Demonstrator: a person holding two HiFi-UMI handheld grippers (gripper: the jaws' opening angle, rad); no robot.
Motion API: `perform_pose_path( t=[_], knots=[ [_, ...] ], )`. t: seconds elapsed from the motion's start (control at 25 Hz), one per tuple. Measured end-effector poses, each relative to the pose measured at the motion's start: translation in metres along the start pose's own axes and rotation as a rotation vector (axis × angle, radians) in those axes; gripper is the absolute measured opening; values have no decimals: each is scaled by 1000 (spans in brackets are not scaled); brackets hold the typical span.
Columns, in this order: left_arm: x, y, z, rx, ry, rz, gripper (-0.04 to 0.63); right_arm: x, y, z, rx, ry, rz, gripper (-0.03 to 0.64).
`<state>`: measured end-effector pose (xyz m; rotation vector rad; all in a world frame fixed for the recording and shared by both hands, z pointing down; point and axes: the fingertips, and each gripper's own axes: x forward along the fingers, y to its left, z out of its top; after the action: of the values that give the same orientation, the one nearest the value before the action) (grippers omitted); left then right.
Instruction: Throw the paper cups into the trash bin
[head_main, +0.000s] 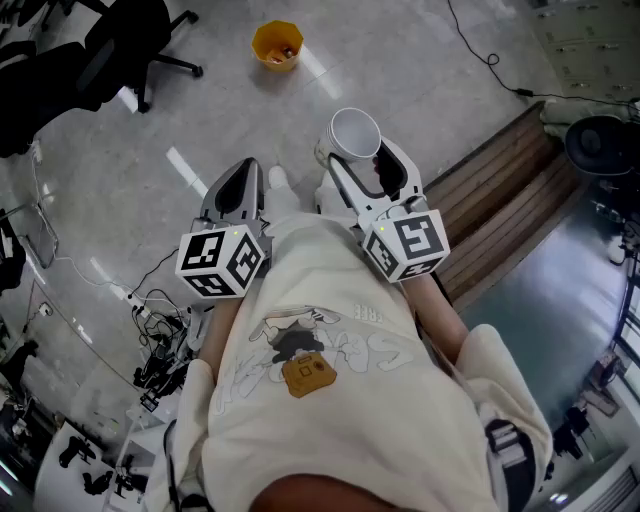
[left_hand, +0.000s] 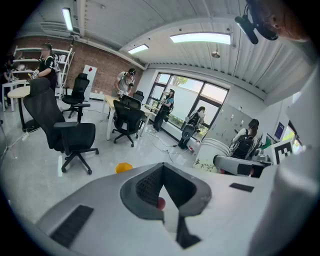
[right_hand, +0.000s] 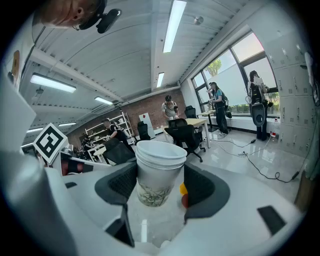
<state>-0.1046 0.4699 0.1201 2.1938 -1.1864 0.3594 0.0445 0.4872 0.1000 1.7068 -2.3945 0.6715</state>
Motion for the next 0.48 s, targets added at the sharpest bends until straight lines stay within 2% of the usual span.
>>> perform_pose_path(
  t=[0.16,0.48],
  knots=[
    [-6,-7,-2,15,28,-9,6,-7,5,3,14,1,-3,302],
    [-3,-12,2,1,15,-4,6,-11,-3,5,28,0,0,302]
  ],
)
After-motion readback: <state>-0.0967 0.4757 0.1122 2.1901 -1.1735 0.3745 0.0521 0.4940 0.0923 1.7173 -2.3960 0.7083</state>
